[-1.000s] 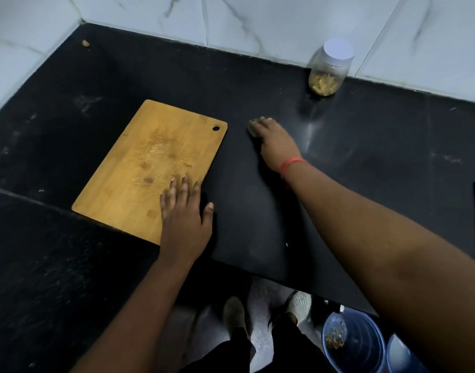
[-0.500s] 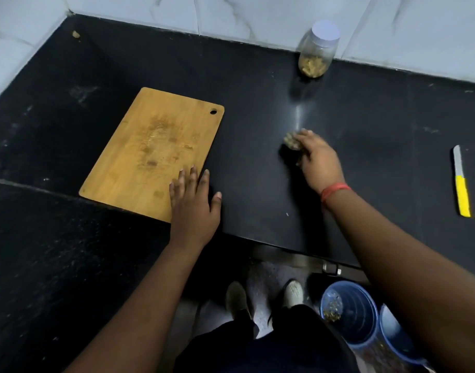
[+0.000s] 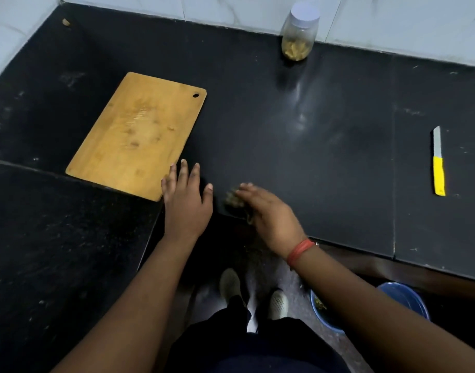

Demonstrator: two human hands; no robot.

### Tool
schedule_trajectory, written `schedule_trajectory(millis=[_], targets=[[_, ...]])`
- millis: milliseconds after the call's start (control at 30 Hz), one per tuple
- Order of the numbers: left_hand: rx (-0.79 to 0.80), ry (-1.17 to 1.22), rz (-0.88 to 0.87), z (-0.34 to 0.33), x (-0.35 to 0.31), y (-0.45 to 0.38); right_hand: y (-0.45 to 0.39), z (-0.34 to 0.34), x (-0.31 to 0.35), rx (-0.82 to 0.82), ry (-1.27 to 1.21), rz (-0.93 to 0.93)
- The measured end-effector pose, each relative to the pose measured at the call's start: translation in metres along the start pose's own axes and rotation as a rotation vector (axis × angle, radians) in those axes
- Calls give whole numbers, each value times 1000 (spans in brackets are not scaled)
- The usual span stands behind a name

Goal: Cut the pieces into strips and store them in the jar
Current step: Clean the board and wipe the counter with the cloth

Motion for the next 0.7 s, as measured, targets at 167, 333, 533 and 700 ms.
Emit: schedule_trajectory(millis=[167,333,533,700], targets=[[-43,-32,94,10,1,36,-37,55,-59,-244,127,-280],[-63,-17,177,7,-10,69,-14,5,-41,-109,304,-62],[-79,-27,261,5,-16,97,41,-33,10,127,263,241],[-106,-38,268,9,-19,105,-26,9,-26,-90,257,-62]])
Point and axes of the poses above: each hand's wrist, its own y-axis away from the middle knuckle, its own z-axis out of the back of the hand, x = y × z, the point moved 5 cm from there along -y, towards the middle knuckle, and after that the axes turned 10 degrees about -z, right-handed, at the moved point
